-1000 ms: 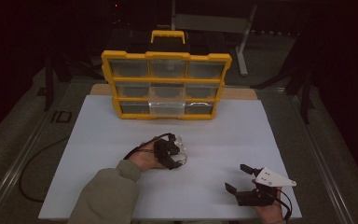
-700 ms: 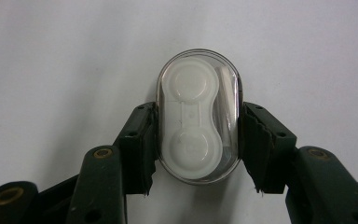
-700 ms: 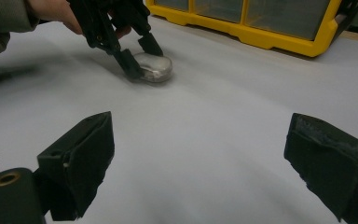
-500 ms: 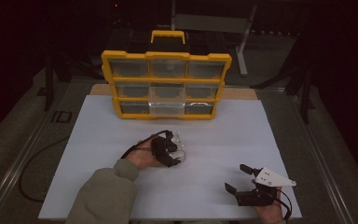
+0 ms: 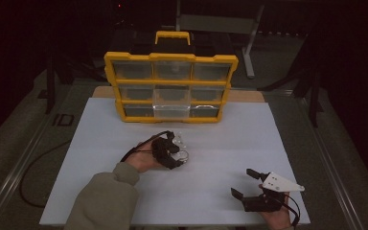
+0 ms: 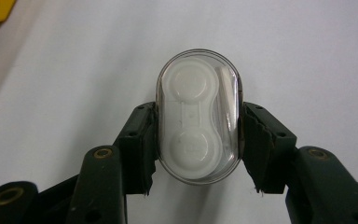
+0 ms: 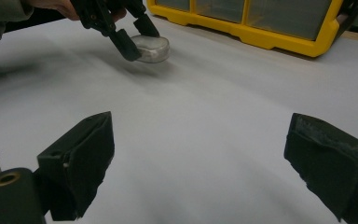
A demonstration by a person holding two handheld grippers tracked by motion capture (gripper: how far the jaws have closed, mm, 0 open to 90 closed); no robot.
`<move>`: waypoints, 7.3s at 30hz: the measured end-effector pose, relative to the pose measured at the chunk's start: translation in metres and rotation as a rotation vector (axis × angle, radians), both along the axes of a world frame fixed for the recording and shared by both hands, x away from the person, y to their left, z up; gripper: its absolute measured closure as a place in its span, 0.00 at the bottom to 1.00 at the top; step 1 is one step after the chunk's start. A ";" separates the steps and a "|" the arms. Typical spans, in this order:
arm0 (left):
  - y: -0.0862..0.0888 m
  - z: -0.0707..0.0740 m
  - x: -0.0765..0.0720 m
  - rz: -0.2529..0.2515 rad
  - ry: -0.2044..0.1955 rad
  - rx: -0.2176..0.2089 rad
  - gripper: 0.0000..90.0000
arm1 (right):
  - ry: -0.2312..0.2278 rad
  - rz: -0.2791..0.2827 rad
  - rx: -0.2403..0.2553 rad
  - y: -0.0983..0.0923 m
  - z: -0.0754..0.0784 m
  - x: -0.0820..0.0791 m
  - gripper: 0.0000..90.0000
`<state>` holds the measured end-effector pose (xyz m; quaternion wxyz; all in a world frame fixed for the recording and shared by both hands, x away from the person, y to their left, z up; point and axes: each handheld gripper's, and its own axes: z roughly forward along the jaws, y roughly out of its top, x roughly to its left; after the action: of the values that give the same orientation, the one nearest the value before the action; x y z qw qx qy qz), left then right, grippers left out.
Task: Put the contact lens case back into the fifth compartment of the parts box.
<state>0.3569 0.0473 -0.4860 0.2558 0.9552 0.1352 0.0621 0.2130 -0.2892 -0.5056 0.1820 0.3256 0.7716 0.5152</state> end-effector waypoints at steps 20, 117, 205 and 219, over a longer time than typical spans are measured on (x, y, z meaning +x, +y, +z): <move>0.008 0.015 0.000 0.001 -0.010 -0.007 0.55 | 0.000 0.002 -0.001 0.000 0.000 0.000 0.09; 0.040 0.109 0.009 -0.010 -0.093 -0.009 0.55 | 0.009 0.009 0.018 0.000 0.000 0.000 0.09; 0.043 0.159 0.097 0.320 -0.122 -0.081 0.48 | 0.022 0.007 0.033 -0.002 -0.001 0.002 0.09; 0.073 0.150 0.065 0.367 -0.183 -0.151 0.00 | 0.010 0.011 0.025 -0.001 -0.001 0.001 0.09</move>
<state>0.4218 0.1199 -0.3356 0.3221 0.8832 0.2873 0.1836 0.2142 -0.2901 -0.5062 0.1711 0.3261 0.7679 0.5241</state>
